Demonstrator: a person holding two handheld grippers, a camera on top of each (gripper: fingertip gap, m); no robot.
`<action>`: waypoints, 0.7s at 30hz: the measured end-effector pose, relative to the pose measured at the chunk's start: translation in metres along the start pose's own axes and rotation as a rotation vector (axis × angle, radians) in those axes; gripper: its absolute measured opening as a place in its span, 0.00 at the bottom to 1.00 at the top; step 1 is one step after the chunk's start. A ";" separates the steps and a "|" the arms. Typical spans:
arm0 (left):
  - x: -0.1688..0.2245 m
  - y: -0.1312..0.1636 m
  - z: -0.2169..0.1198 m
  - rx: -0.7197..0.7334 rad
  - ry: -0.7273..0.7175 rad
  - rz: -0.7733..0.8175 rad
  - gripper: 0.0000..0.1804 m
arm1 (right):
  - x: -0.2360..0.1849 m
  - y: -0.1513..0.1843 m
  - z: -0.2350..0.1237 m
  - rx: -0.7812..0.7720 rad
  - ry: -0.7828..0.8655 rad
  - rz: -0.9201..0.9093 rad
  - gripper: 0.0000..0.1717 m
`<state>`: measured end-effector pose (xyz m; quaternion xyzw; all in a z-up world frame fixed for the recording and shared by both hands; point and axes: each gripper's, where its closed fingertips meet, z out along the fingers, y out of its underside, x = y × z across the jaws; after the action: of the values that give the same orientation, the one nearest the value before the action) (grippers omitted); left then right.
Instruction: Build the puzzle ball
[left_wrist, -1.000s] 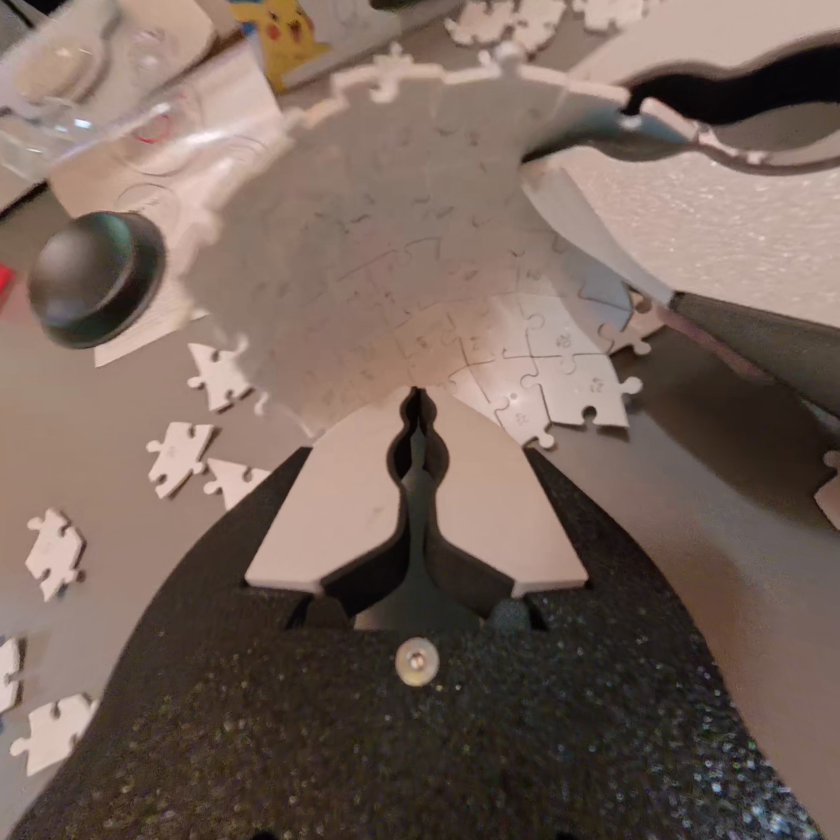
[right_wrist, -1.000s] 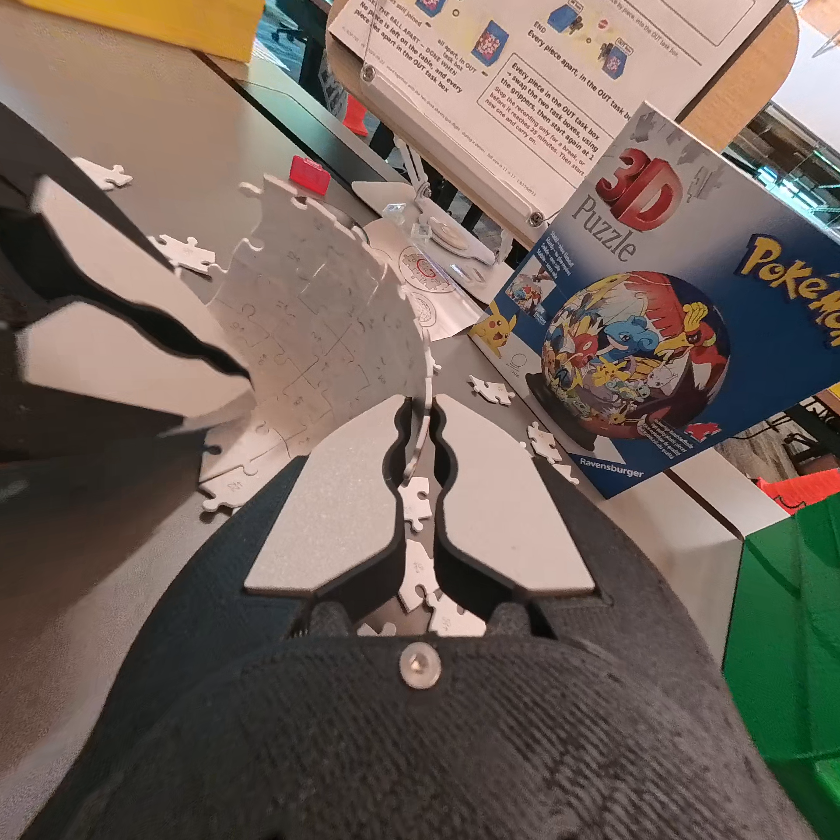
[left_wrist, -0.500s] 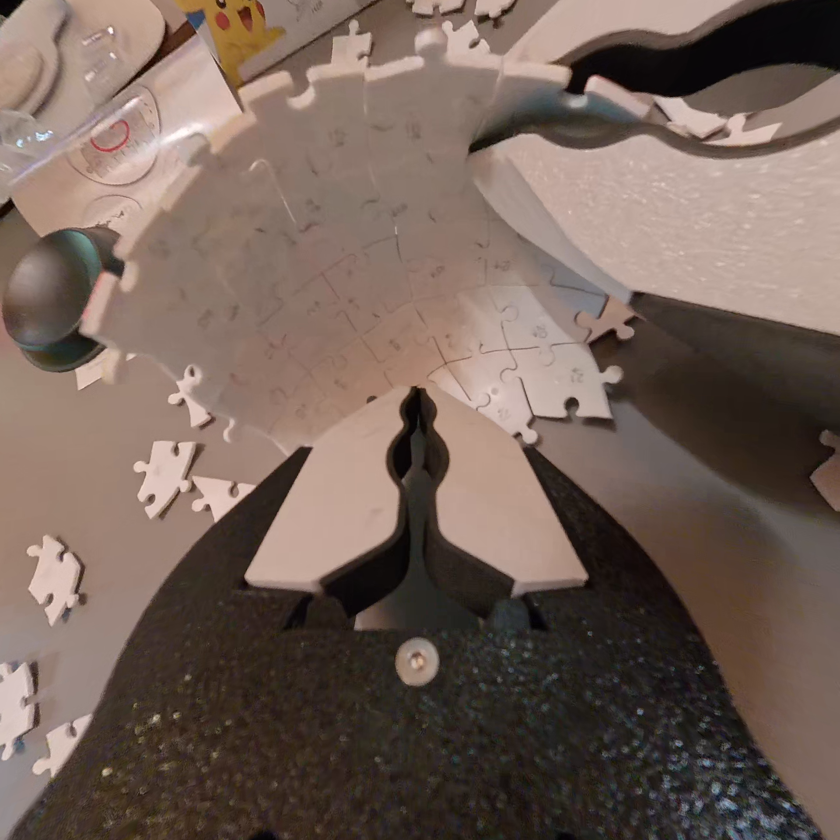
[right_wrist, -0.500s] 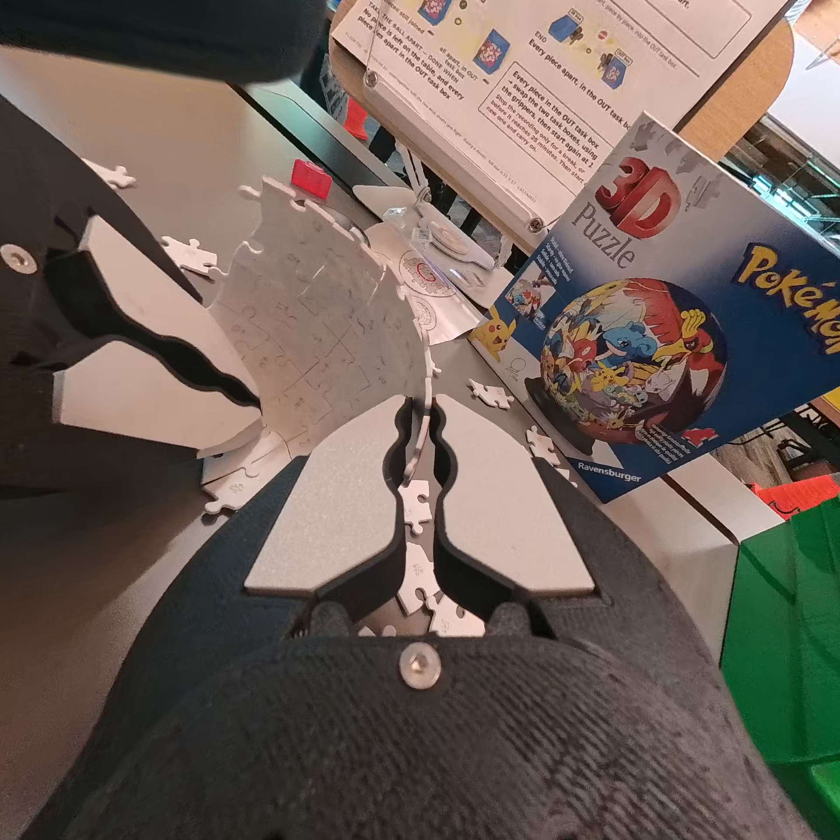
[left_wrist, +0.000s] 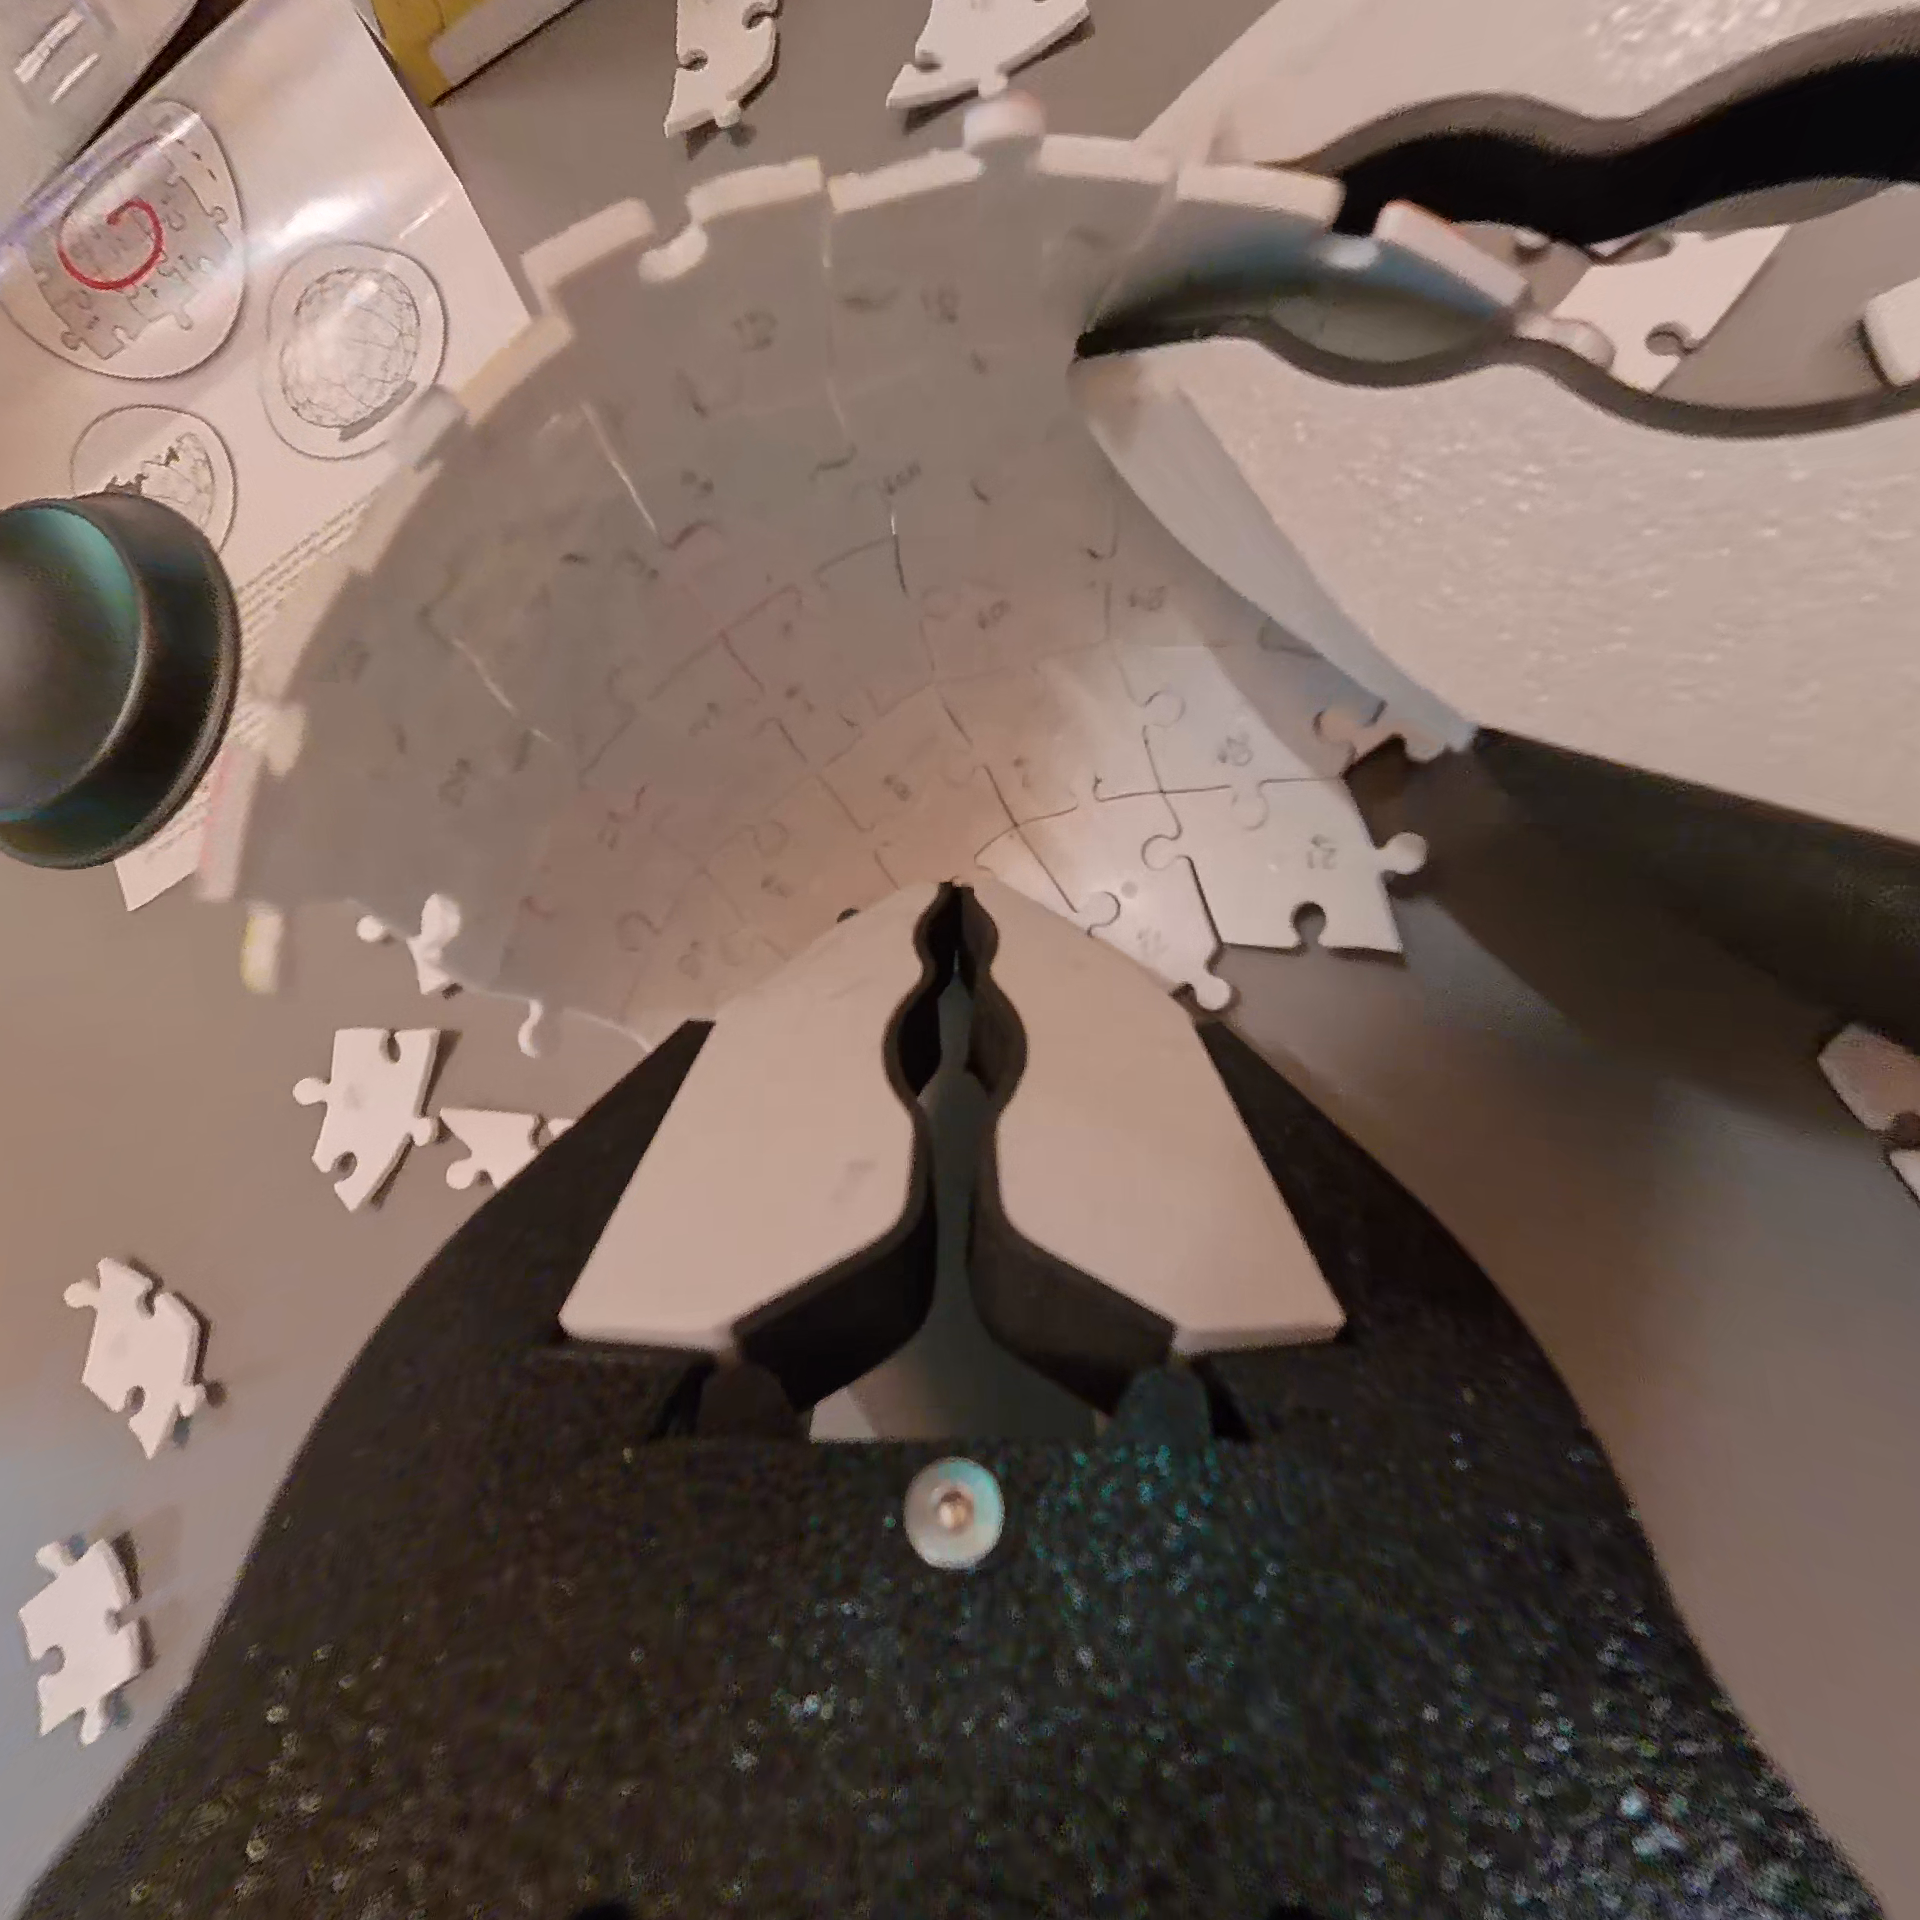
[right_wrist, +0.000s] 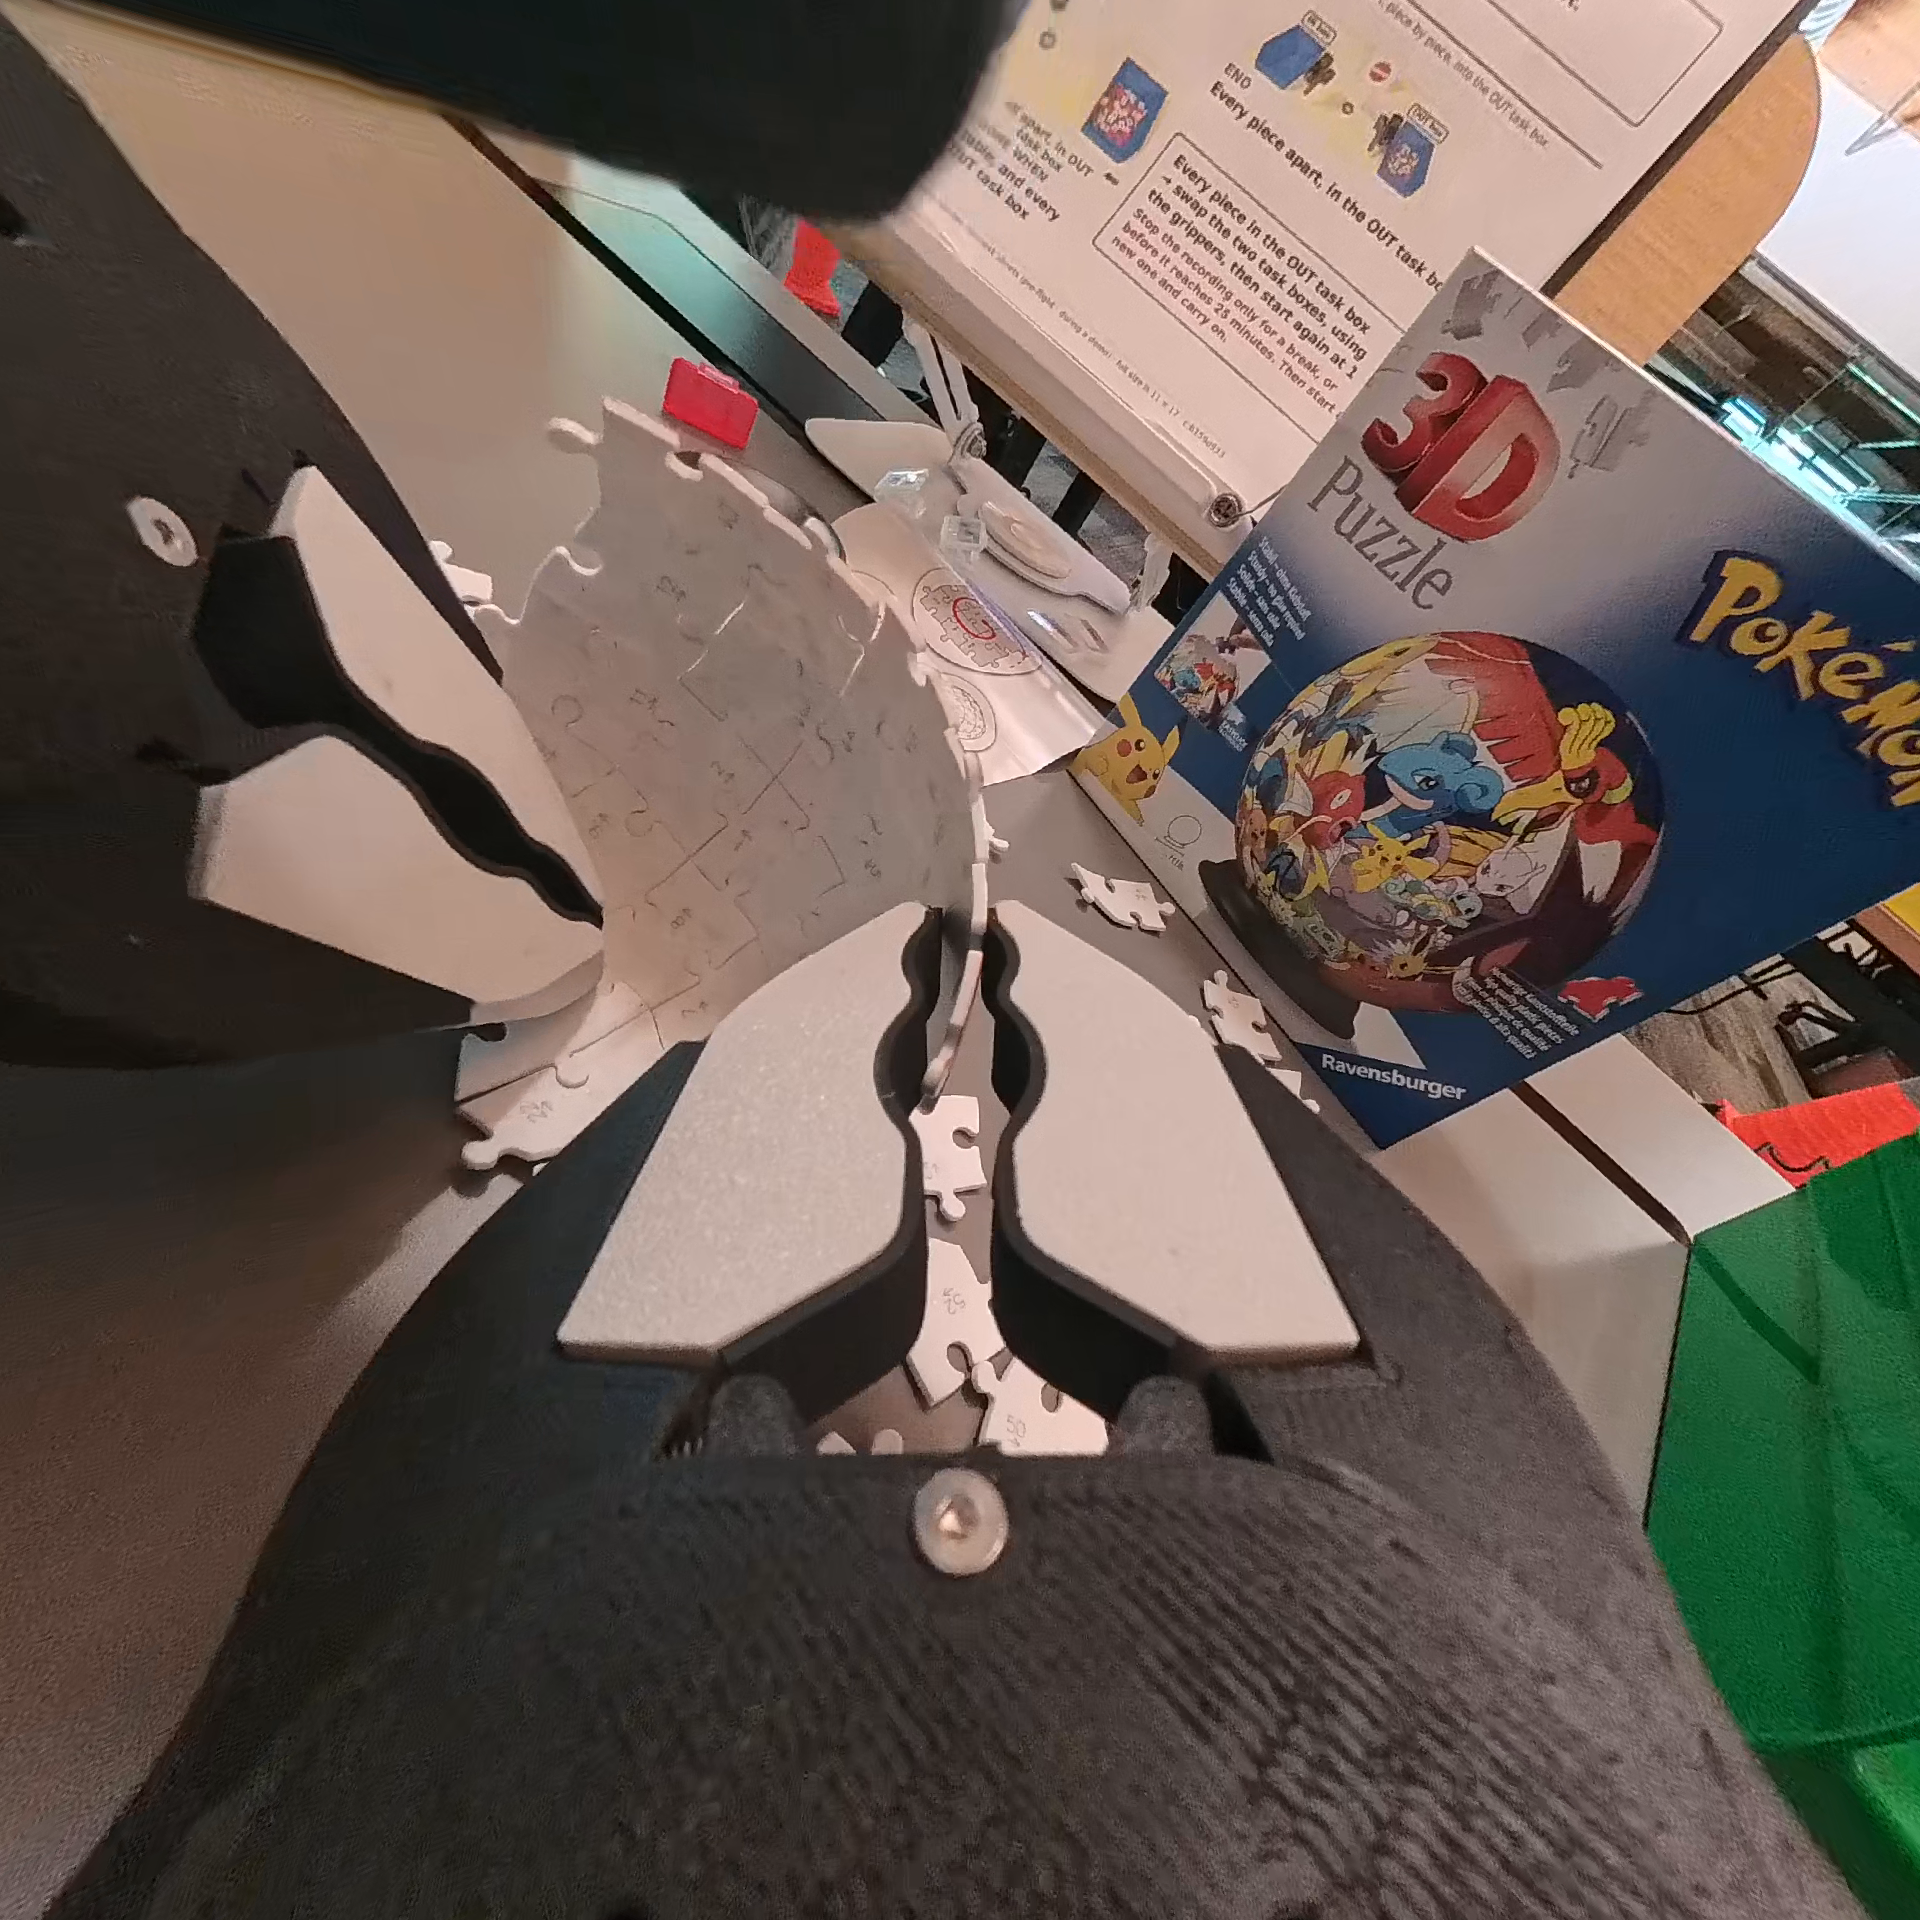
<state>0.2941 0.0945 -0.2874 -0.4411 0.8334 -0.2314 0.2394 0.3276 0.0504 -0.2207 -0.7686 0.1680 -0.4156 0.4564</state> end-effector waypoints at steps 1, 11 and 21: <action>0.000 0.000 -0.001 0.010 0.006 -0.003 0.00 | 0.000 0.000 0.000 0.000 0.000 0.000 0.04; -0.010 0.008 -0.020 0.070 -0.016 -0.078 0.00 | 0.000 0.001 0.000 0.000 0.001 0.000 0.04; 0.020 -0.008 -0.006 0.110 0.136 0.004 0.00 | 0.002 0.004 0.001 -0.008 -0.003 0.001 0.04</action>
<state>0.2855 0.0741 -0.2815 -0.4087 0.8346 -0.3059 0.2067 0.3299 0.0479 -0.2233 -0.7709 0.1692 -0.4137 0.4538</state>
